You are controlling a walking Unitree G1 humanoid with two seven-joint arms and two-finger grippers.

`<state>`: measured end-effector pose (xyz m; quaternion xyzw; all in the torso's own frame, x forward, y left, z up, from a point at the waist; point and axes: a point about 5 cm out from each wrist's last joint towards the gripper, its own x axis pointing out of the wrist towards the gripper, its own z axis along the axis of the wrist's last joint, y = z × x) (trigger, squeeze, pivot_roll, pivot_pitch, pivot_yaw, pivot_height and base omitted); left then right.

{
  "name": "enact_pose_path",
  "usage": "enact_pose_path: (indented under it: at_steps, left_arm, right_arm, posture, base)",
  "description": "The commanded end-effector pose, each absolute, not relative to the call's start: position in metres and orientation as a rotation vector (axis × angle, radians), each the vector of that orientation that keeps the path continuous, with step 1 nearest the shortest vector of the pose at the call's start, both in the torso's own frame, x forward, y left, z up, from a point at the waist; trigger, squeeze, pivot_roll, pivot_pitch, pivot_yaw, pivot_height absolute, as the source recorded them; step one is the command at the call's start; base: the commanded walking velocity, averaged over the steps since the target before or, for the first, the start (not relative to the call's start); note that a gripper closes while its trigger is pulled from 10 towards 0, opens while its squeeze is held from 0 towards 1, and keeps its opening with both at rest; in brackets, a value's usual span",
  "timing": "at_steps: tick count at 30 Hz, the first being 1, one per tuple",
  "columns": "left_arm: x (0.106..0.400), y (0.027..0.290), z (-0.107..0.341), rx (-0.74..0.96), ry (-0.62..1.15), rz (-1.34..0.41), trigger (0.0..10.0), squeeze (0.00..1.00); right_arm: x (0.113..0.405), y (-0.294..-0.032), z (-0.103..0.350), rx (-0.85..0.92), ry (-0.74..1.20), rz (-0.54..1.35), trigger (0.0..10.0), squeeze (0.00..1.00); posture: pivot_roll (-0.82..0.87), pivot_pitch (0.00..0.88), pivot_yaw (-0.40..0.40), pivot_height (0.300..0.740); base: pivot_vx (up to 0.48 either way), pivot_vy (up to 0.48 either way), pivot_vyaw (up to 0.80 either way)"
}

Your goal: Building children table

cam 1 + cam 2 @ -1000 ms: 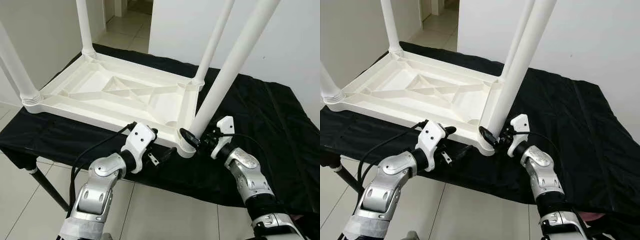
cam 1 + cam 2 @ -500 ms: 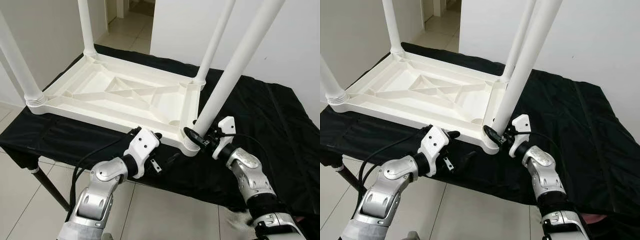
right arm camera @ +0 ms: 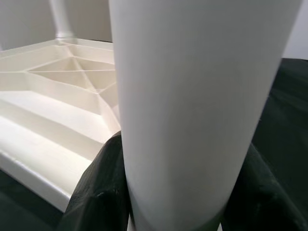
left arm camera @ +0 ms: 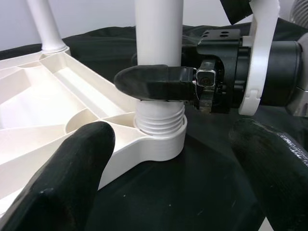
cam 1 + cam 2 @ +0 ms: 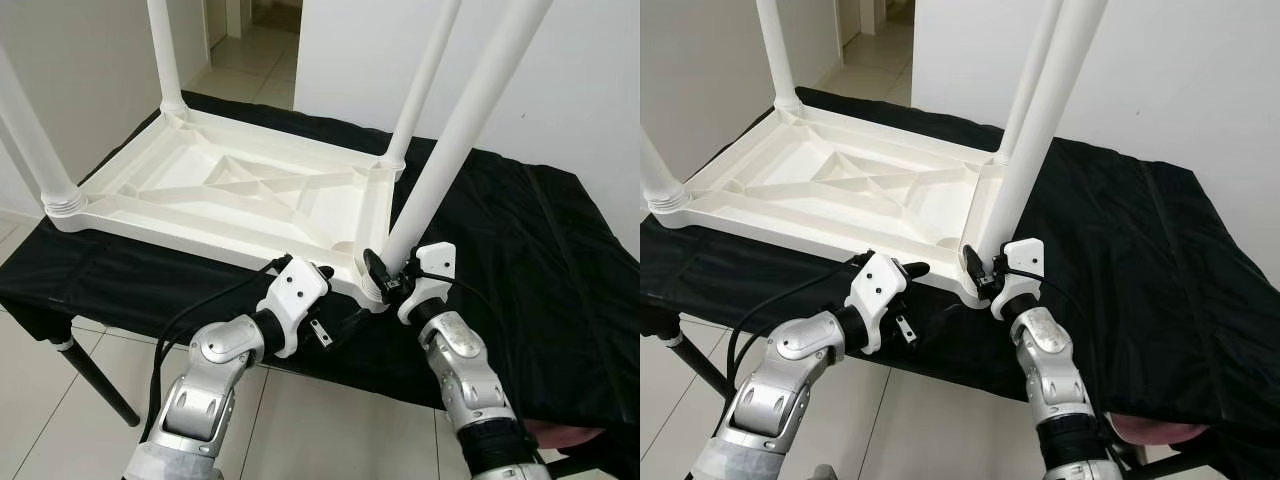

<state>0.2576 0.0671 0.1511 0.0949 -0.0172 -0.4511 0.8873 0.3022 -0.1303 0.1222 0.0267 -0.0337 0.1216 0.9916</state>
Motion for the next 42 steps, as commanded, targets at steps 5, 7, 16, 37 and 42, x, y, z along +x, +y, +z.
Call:
enact_pose_path:
  at_steps: [5,7,16,37,42]
  left_arm:
    - [0.268,0.073,0.149,0.191,-0.038,-0.739,10.0,0.00]
    - [0.269,0.073,0.149,0.191,-0.037,-0.731,10.0,0.00]
    - [0.273,0.073,0.149,0.153,-0.035,-0.683,10.0,0.00]
    - [0.272,0.066,0.146,0.151,-0.014,-0.734,10.0,0.00]
    - [0.270,0.065,0.147,0.103,-0.005,-0.767,10.0,0.00]
  right_arm:
    - [0.294,-0.142,0.098,0.041,0.084,-0.067,10.0,0.00]
    - [0.294,-0.139,0.098,0.050,0.094,-0.075,10.0,0.00]
    - [0.294,-0.123,0.111,0.093,0.003,0.055,10.0,1.00]
    - [0.316,-0.156,0.123,-0.031,-0.051,0.585,10.0,0.00]
    - [0.319,-0.155,0.123,-0.051,-0.052,0.659,10.0,0.00]
  posture:
    - [-0.01,0.000,-0.082,0.740]
    - [-0.01,0.000,-0.082,0.740]
    - [0.00,0.000,-0.104,0.740]
    - [0.01,0.000,-0.108,0.740]
    - [0.01,0.000,-0.106,0.740]
  base:
    - [0.000,0.000,0.00]
    - [0.000,0.000,0.00]
    - [0.000,0.000,0.00]
    - [0.000,0.000,0.00]
    - [0.000,0.000,0.00]
